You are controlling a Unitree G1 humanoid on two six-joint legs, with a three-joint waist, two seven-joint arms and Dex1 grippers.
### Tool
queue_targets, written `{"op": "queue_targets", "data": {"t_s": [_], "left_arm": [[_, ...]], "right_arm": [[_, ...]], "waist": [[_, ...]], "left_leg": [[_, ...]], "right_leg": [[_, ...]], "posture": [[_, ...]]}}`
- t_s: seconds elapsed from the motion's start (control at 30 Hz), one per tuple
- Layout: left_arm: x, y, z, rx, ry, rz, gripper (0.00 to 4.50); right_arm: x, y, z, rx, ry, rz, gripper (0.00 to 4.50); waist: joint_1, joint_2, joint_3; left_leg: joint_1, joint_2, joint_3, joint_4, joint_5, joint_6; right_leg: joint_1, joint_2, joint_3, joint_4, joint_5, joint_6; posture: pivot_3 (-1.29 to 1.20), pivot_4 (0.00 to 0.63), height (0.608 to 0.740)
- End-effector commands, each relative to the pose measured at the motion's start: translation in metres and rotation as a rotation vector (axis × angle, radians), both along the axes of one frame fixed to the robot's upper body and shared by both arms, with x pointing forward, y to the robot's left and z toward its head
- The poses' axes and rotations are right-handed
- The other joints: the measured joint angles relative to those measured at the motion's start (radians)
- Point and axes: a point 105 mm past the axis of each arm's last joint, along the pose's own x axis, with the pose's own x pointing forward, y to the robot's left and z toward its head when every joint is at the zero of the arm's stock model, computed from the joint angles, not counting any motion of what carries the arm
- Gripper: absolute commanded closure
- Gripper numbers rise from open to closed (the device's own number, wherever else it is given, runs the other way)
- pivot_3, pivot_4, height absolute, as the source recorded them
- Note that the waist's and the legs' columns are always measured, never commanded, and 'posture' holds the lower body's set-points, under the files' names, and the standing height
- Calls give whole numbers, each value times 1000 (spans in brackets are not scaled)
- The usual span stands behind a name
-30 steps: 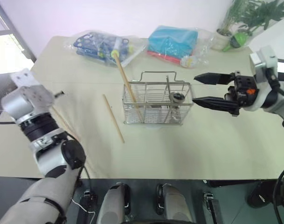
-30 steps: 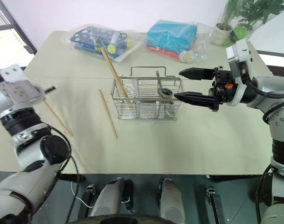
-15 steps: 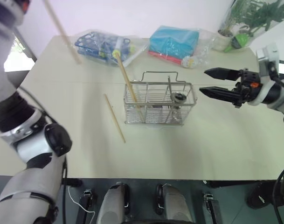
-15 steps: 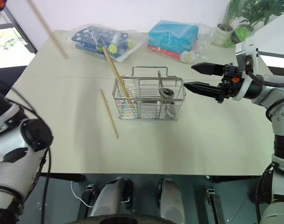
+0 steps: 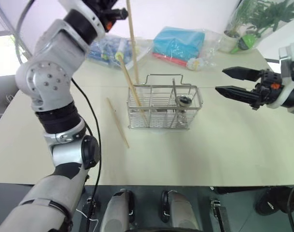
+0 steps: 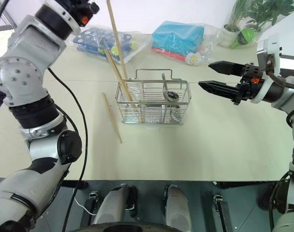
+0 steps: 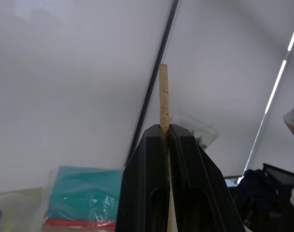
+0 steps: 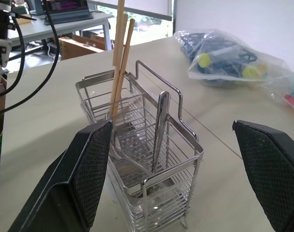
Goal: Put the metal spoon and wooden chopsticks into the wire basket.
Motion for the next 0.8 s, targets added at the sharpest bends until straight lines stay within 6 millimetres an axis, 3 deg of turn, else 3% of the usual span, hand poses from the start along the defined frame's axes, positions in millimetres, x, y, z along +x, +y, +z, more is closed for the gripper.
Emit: {"op": "queue_targets", "data": {"t_s": [0.03,0.17,0.27,0.4,0.5,0.63,0.73,0.8], "left_arm": [[-7,-12,-4,23,-29,-22,4480],[-4,-24,-28,42,17,-50,4480],[-4,-31,-42,40,45,-64,3690],[-7,-34,-48,-1,74,-95,1709],[-11,-29,-42,-23,62,-98,193],[-19,-15,-16,-35,10,-76,74],[-16,17,22,-115,-8,72,74],[-3,43,31,-141,63,241,74]], "right_arm": [[-8,0,18,4,-78,-6,399],[-8,0,18,13,-83,-11,399],[-7,0,18,15,-84,-13,399],[-5,0,20,19,-88,-13,399],[-3,1,20,23,-88,-6,399],[-1,3,18,23,-81,3,399],[1,4,17,19,-77,9,399],[1,4,17,15,-75,16,399]], "waist": [[0,0,0],[2,0,0],[2,0,0],[1,0,0],[1,0,0],[1,0,0],[0,-1,0],[1,0,0]], "left_leg": [[0,0,0,0,0,0],[0,0,0,0,0,0],[0,0,0,1,0,0],[0,0,-1,1,0,0],[0,0,-1,1,0,1],[0,0,-1,1,0,1],[-1,0,-2,1,0,1],[-1,0,-2,1,-1,1]], "right_leg": [[0,0,0,0,0,0],[0,0,0,0,0,0],[0,0,0,0,0,0],[0,0,0,0,0,0],[0,0,0,0,0,0],[0,0,0,0,0,0],[0,1,0,0,0,0],[0,1,0,0,0,0]], "posture": [[0,150,715],[0,150,715],[0,150,715],[0,150,715],[0,150,715],[0,150,715],[0,150,715],[0,150,715]]}}
